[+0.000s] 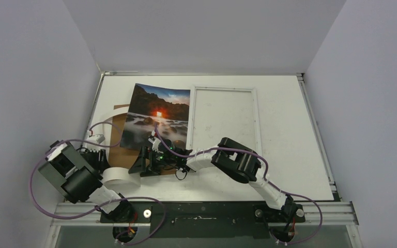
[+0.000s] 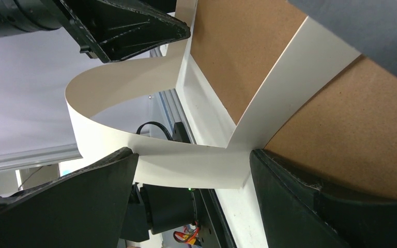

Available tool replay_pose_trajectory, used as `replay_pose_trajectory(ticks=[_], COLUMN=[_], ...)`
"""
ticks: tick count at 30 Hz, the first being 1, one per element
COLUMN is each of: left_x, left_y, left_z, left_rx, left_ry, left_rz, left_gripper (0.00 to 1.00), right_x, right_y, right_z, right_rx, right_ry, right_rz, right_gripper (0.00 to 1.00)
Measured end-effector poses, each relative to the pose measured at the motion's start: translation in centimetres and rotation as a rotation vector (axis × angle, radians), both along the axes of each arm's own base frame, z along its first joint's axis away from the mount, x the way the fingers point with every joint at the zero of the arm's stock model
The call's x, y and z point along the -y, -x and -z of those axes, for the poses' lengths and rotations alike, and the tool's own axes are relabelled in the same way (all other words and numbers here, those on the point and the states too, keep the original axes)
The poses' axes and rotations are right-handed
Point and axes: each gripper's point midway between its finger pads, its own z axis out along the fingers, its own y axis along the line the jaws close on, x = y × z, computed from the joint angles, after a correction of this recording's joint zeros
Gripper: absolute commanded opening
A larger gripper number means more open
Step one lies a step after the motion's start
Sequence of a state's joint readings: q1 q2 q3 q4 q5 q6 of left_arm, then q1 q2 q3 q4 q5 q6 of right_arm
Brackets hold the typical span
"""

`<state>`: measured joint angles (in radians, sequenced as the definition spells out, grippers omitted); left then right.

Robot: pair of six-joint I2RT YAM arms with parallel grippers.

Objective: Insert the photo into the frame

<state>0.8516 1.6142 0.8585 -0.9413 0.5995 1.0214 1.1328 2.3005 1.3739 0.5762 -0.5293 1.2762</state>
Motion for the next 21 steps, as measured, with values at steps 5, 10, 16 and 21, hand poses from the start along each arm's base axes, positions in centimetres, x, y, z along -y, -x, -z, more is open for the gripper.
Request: replay_pose_trajectory(ticks=[5,10,16,21], left_x=[-0.2,-0.7,-1.6,-1.8], left_y=[0.0,-0.9,-1.7,-2.0], left_z=[0.2,-0.6,-1.2,-1.3], left_rx=[0.029,0.068,0.084,0.075], left_ry=[-0.176,-0.293,-0.375,-0.414], left_rz=[0.041,0.062,0.058,0.062], left_gripper=[0.38,0.31,0.19,0.12], right_x=[0.0,0.0,0.1,0.1], right_y=[0.0,0.0,0.1,0.1], right_z=[-0.1,-0.1,0.0,0.0], right_rx=[-0.001,-0.002,-0.007,-0.01], right_ry=[-0.005,-0.005,-0.008,-0.014], right_rz=[-0.001,-0.001,0.001,0.003], right_gripper=[0.83,0.82,0.83,0.83])
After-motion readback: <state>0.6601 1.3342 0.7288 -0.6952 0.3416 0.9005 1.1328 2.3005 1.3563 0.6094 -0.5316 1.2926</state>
